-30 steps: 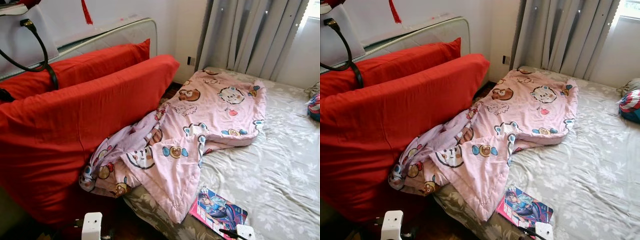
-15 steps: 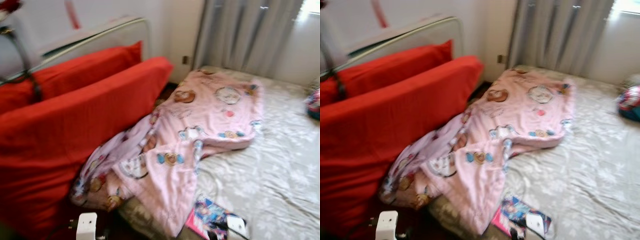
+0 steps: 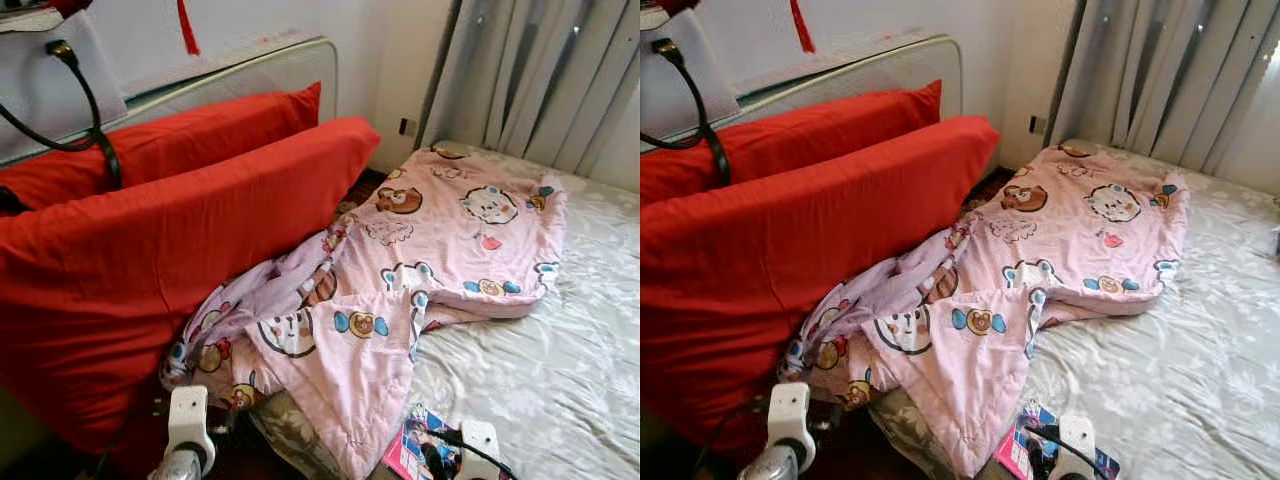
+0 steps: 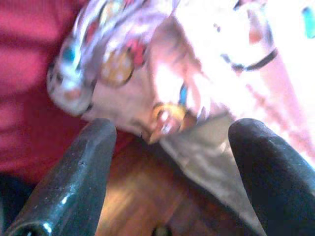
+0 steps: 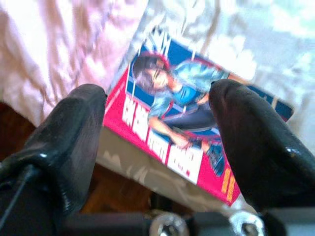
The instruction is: Clean up the room
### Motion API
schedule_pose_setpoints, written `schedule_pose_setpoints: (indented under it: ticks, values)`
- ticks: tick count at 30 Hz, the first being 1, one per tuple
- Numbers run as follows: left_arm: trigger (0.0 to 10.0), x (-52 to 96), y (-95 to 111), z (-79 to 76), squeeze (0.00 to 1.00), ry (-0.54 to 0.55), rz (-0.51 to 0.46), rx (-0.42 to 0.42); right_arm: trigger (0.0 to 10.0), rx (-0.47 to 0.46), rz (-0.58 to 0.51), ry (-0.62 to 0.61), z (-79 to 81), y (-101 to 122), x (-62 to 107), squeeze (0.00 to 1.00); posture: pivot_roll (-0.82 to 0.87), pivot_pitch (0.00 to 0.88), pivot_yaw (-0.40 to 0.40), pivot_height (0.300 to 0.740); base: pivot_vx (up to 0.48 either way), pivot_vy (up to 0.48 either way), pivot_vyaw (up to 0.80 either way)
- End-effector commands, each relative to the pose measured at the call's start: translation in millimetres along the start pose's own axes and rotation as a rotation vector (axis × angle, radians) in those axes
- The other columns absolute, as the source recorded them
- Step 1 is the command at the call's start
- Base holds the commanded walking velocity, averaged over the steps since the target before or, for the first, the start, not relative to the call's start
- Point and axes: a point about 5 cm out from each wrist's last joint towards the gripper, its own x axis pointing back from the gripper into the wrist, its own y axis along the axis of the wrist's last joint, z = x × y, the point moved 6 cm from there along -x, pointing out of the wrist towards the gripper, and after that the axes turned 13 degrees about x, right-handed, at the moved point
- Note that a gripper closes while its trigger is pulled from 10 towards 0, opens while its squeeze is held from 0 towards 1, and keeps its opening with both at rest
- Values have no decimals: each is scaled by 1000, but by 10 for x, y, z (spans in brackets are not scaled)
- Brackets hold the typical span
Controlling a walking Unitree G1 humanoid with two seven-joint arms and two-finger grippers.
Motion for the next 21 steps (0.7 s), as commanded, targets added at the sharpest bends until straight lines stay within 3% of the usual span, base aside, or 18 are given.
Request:
schedule_pose_setpoints:
  ticks: [1,4,9,15,21]
  values:
    - [10000,-12,71,-71,0,-28,-37,14,10000,-8,-62,-3,2,150,-23,0,14,0,-15,740,0,0,0]
    - [10000,3,265,-144,0,-74,-138,14,10000,-20,-220,-4,15,515,-43,0,10,0,-19,740,0,0,0]
    - [10000,67,467,-266,0,-133,-247,7,10000,-3,-344,-12,-2,753,-5,0,11,0,-24,740,0,0,0]
    - [10000,193,669,-288,0,-155,-352,-21,10000,22,-447,-42,-112,870,94,0,14,0,-37,740,0,0,0]
    - [10000,337,788,-202,0,-174,-383,-67,10000,28,-566,-155,-387,990,313,0,20,0,-26,740,0,0,0]
